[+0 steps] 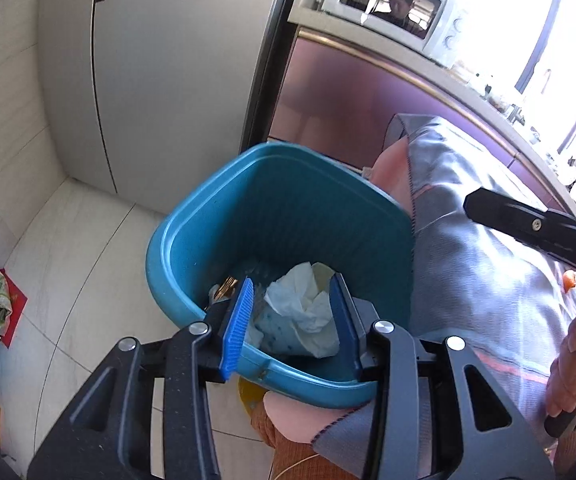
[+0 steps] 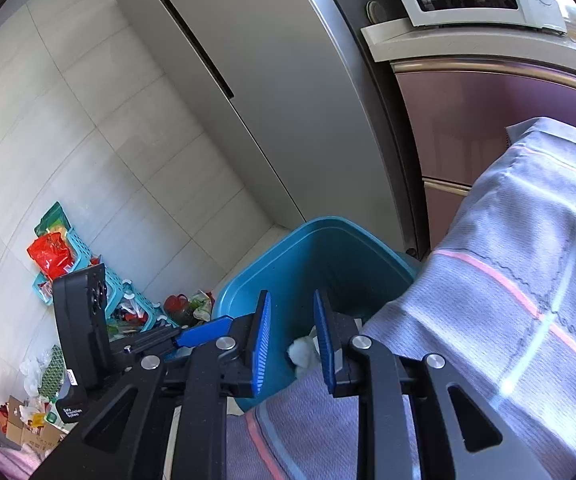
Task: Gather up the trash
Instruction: 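Open the left gripper into the bin while the right gripper releases its tissue, then swing both open grippers back over the table toward the orange peels and wrappers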
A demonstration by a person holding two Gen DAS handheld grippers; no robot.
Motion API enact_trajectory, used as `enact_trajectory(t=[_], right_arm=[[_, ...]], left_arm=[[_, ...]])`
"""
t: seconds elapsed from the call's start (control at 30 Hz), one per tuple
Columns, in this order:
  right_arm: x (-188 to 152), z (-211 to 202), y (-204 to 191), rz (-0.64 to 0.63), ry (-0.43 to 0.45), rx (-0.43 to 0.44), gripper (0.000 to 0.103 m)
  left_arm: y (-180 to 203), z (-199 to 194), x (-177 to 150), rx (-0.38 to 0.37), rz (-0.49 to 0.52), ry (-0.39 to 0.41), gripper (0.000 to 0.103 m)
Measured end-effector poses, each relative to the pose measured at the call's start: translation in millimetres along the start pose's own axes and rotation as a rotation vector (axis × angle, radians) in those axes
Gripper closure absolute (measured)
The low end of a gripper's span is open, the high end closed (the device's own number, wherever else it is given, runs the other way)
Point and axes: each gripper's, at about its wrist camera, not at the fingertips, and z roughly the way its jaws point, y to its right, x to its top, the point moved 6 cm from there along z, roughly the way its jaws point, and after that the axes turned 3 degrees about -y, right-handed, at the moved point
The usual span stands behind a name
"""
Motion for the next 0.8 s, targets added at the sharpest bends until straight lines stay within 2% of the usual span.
enact_trajectory(t=[0.13, 0.33, 0.37, 0.43, 0.8], right_arm=[[-5, -16, 4, 0.002, 0.021, 0.001, 0.075], [-17, -51, 8, -0.020, 0.064, -0.031, 0.074], [-19, -60, 10, -0.024, 0.080, -0.040, 0.069], [-24, -75, 14, -0.019, 0.108, -0.062, 0.064], [-63, -154, 57, 0.075, 0.216, -0.201, 0.064]], left_arm=[[14, -14, 2, -0.028, 0.021, 0.037, 0.060], [46, -36, 2, -0.094, 0.093, 0.090, 0.056], [54, -38, 2, -0.108, 0.108, 0.094, 0.056], [68, -43, 1, -0.134, 0.136, 0.097, 0.055], [166, -41, -13, -0.289, 0.293, 0.058, 0.054]])
